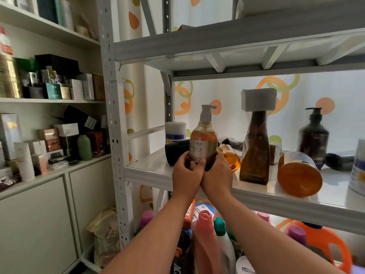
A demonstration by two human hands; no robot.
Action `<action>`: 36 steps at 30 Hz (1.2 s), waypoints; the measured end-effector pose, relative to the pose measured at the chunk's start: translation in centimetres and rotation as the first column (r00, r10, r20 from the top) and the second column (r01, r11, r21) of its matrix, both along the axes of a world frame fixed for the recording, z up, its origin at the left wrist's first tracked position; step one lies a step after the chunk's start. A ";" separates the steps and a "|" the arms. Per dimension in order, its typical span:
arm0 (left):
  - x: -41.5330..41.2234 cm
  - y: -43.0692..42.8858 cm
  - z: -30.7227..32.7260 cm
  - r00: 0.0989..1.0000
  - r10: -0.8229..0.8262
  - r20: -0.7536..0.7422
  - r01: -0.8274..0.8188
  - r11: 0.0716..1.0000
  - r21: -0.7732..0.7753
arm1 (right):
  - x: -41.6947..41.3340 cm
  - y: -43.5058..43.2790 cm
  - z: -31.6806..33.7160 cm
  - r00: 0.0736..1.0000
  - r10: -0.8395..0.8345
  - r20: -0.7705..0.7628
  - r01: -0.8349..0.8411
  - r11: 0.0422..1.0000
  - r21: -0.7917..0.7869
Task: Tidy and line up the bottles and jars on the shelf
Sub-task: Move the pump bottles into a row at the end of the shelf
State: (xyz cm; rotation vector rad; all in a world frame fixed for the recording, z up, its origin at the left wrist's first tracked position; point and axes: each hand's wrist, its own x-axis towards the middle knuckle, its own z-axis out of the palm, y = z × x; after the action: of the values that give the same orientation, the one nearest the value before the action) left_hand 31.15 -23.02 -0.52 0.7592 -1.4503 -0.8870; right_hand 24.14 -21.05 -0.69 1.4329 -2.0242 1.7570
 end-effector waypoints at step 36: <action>2.6 -4.8 0.7 0.953 0.125 0.276 -0.088 0.986 -0.144 | -1.5 -0.9 -0.6 0.995 0.084 -0.055 -0.080 0.994 0.076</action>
State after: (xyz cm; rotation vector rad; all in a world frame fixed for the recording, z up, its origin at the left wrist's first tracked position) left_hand 33.77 -27.81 0.16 0.8842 -1.6847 -0.6102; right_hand 22.68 -21.96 -1.28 1.5911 -2.0493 1.6661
